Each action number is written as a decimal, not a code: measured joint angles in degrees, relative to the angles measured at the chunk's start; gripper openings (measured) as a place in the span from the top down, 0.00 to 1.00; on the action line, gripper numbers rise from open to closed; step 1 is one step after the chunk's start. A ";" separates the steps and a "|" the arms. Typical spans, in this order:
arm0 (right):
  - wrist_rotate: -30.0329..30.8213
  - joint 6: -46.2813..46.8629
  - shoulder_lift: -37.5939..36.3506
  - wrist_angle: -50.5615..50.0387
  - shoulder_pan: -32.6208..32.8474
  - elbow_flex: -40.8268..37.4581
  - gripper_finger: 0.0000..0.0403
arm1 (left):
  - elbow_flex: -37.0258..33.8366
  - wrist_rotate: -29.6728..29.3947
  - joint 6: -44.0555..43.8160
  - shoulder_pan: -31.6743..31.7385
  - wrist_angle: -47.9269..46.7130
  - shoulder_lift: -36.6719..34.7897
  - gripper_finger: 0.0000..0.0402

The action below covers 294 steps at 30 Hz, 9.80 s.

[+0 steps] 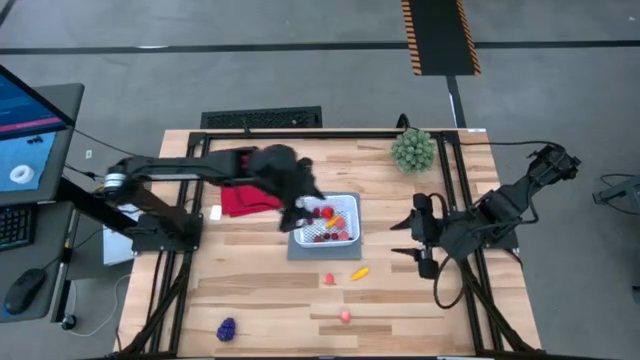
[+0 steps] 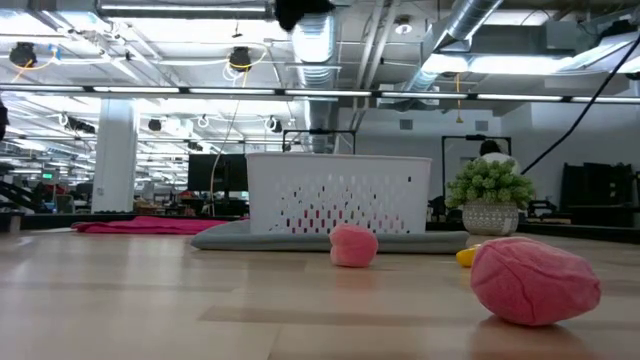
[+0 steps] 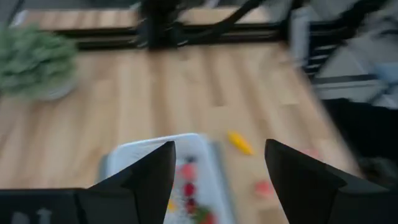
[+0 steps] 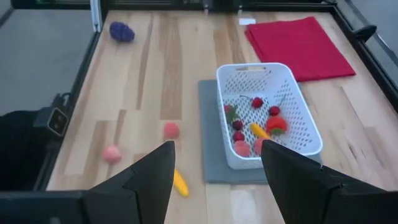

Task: Pick and placing Produce into tupperware
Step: Put the corn into the white basket, then put the bottom peach into the white basket

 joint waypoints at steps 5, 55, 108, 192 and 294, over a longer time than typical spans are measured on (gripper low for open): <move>-0.18 -1.35 1.45 0.68 0.06 0.02 0.34 | -4.84 1.67 -1.74 -4.35 -1.00 -10.81 0.41; -19.39 -4.88 34.88 14.99 -10.13 -5.86 0.45 | -48.43 -29.52 -3.47 -36.59 38.33 -35.01 0.41; -21.61 -21.16 8.00 28.30 -21.25 -5.84 0.88 | -48.32 -33.56 -0.70 -36.59 42.29 -34.11 0.41; -32.35 -18.62 -3.15 17.30 -21.04 5.32 0.37 | -58.71 -30.41 11.13 -32.62 70.33 -34.25 0.41; -18.75 8.83 53.75 17.63 0.88 15.14 0.37 | -64.34 -29.64 1.64 -26.71 72.21 -33.71 0.41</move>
